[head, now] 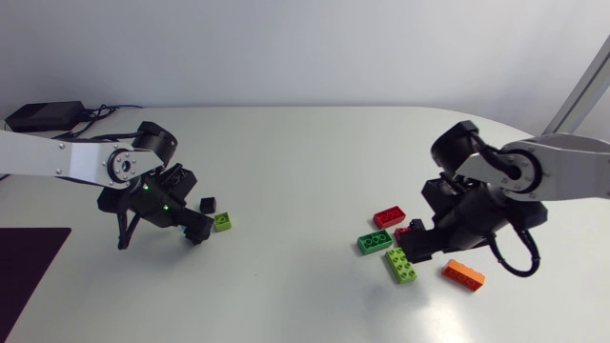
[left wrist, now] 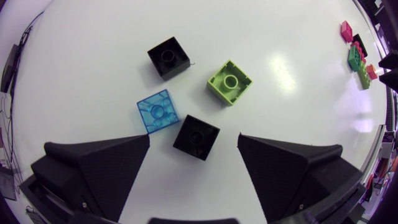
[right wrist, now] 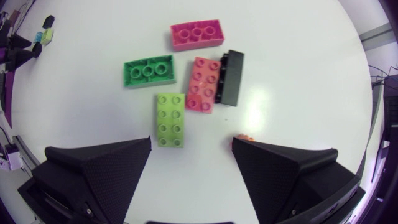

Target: Sort duplo bricks by size, large to the right and small to the left

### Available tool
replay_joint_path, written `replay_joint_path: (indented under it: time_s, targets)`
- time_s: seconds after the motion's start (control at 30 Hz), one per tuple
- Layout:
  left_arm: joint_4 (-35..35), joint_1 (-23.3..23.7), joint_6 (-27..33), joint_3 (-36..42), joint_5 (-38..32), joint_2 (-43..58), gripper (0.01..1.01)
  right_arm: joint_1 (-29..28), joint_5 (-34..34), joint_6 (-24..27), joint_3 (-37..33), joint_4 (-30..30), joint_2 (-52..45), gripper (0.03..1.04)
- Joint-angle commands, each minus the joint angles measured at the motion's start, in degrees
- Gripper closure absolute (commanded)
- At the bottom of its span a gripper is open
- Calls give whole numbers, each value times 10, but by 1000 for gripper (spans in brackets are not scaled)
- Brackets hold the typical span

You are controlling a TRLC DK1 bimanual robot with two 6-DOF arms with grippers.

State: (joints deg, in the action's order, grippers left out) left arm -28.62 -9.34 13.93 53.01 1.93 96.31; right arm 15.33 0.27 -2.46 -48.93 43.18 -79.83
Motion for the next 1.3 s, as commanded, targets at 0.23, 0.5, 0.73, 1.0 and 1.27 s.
replay_joint_path:
  time_s: [0.23,0.5,0.73,1.0,1.27]
  targets:
    - [1,3,8,-13,6,-9,44,-170,21,134,81,-29,0,72]
    - [1,-1,5,-13,6,-9,44,-178,24,136,104,-56,-16,174]
    - [2,2,7,-17,6,-10,44,-178,25,138,126,-78,-24,454]
    - [2,3,7,-17,6,-10,44,-152,23,129,115,-109,-16,1018]
    - [2,5,8,-19,6,-10,44,-114,22,103,101,-108,-30,1018]
